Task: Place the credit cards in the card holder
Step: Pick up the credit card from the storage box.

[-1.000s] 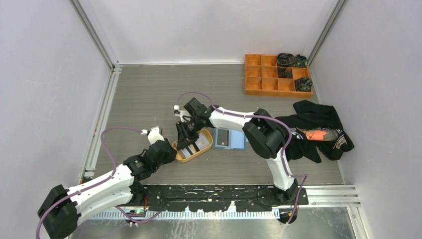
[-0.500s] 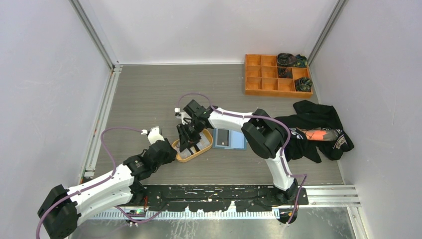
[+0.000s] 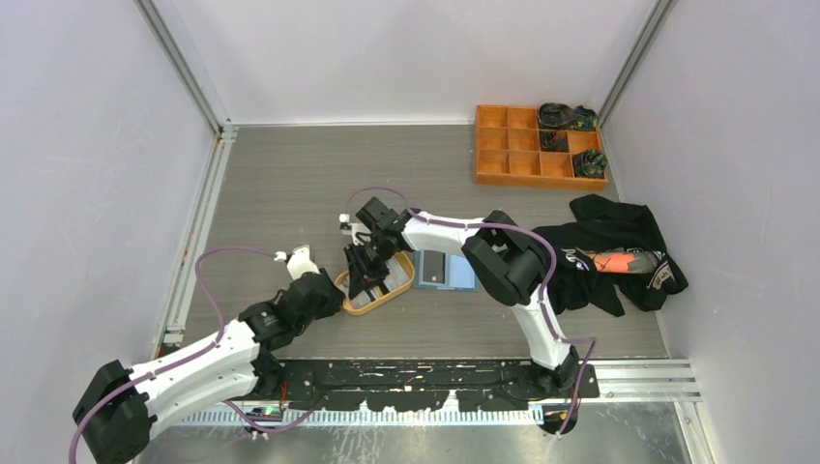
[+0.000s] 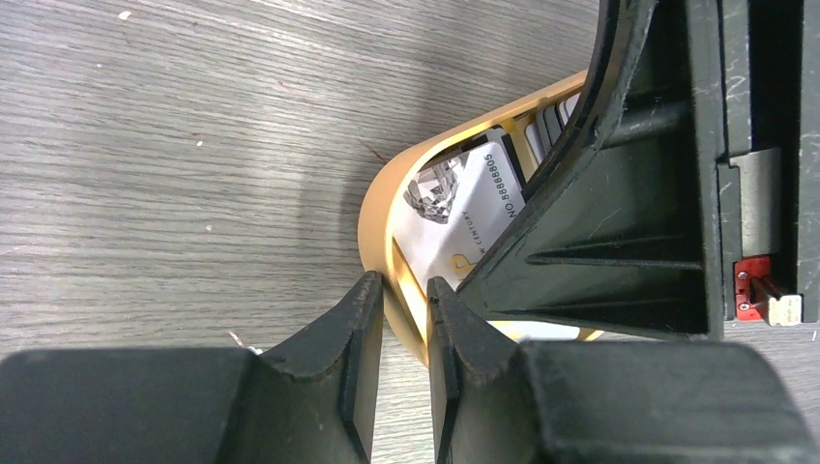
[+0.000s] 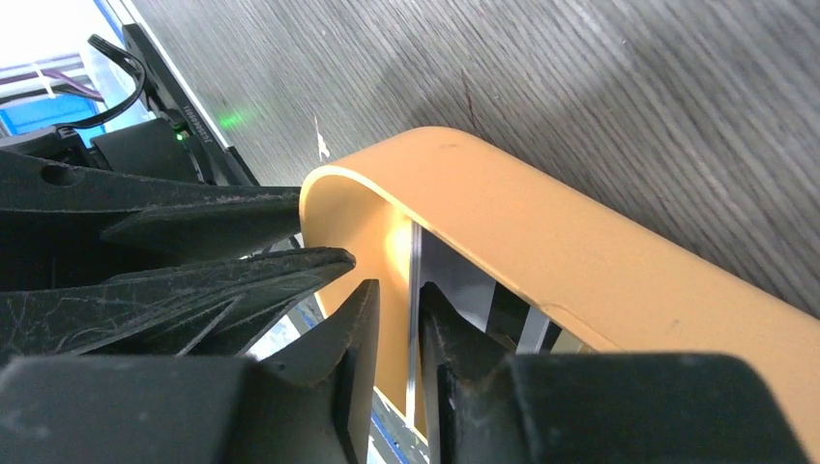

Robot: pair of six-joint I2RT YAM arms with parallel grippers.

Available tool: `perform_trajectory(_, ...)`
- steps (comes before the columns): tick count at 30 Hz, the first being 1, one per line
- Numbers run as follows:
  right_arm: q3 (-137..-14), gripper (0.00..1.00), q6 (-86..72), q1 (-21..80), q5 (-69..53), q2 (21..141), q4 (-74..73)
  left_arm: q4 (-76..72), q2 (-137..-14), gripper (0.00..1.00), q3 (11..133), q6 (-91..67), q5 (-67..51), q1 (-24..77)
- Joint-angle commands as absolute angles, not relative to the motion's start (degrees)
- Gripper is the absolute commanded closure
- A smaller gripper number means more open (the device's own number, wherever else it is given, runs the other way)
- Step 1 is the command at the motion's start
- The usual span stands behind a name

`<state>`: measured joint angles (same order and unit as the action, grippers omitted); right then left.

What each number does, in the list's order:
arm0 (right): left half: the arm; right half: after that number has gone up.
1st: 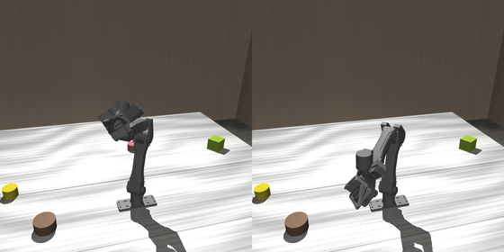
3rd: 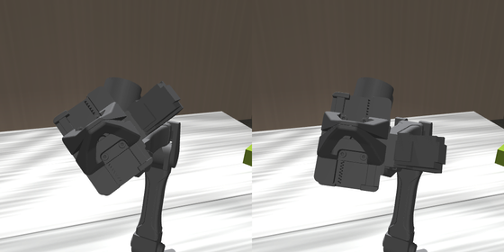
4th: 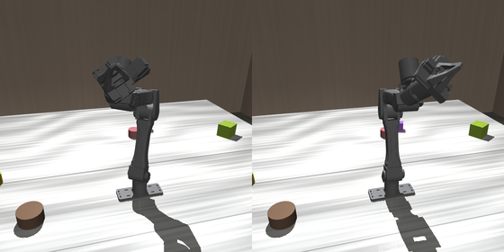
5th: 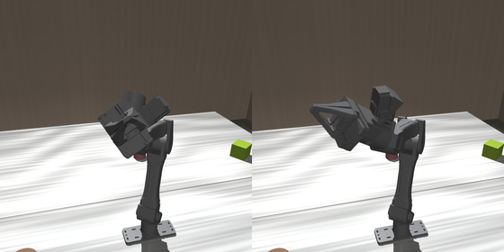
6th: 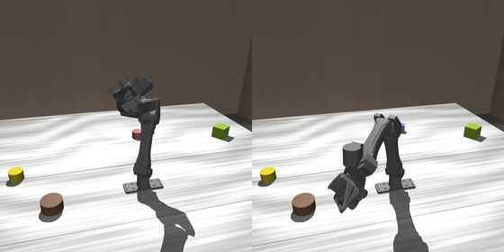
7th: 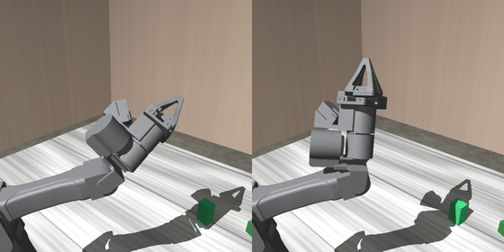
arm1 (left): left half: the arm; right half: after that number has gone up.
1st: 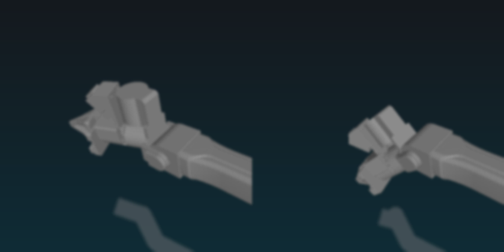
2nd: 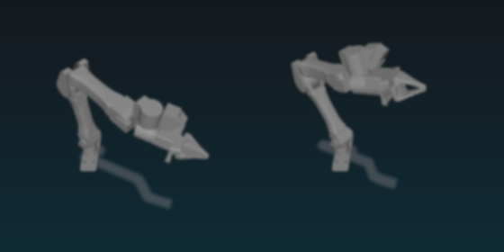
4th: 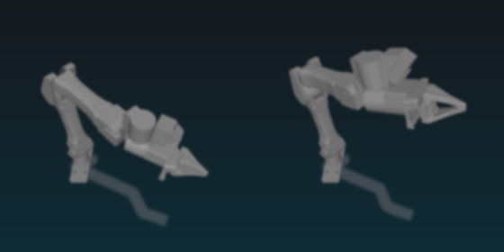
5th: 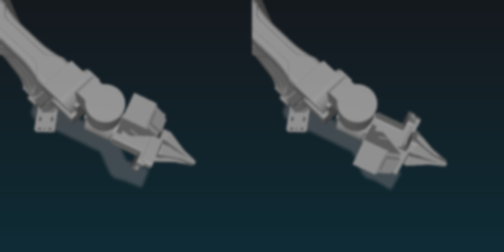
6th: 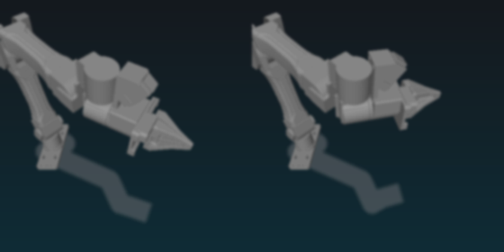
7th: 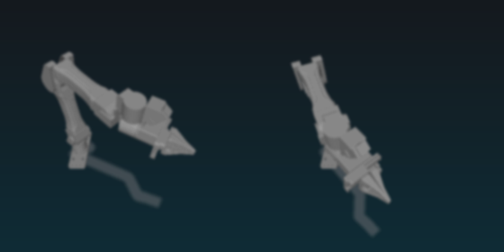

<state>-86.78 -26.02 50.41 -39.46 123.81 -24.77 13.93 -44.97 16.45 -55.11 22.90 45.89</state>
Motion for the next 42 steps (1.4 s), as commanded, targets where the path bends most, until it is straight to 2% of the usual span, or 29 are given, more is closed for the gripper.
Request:
perform_trajectory(1, -88.60, 0.75, -26.59, 49.81, -41.17, 121.59, -23.58, 9.88, -43.49, 0.76, 16.61, -55.54, 22.52, 46.14)
perform_trajectory(6, -88.35, 0.92, -26.87, 49.00, -41.61, 121.16, -23.51, 10.19, -42.83, 0.76, 16.69, -55.42, 22.31, 46.16)
perform_trajectory(10, -87.88, 0.96, -27.23, 47.94, -42.81, 120.85, -23.08, 10.48, -42.46, 0.75, 16.70, -55.46, 22.28, 46.15)
perform_trajectory(14, -86.61, 0.94, -28.02, 46.75, -45.13, 119.82, -21.11, 10.63, -42.12, 0.73, 16.65, -55.37, 22.32, 46.15)
perform_trajectory(18, -85.90, 0.79, -28.75, 46.00, -47.49, 119.66, -20.04, 10.55, -42.20, 0.71, 16.79, -55.29, 22.24, 46.14)
perform_trajectory(20, -85.63, 0.76, -29.17, 45.90, -48.32, 119.89, -19.55, 10.54, -42.30, 0.71, 16.86, -55.28, 22.19, 46.14)
perform_trajectory(42, -84.58, 0.76, -29.27, 43.36, -49.04, 119.12, -19.87, 10.55, -42.16, 0.69, 17.05, -55.02, 21.77, 46.14)
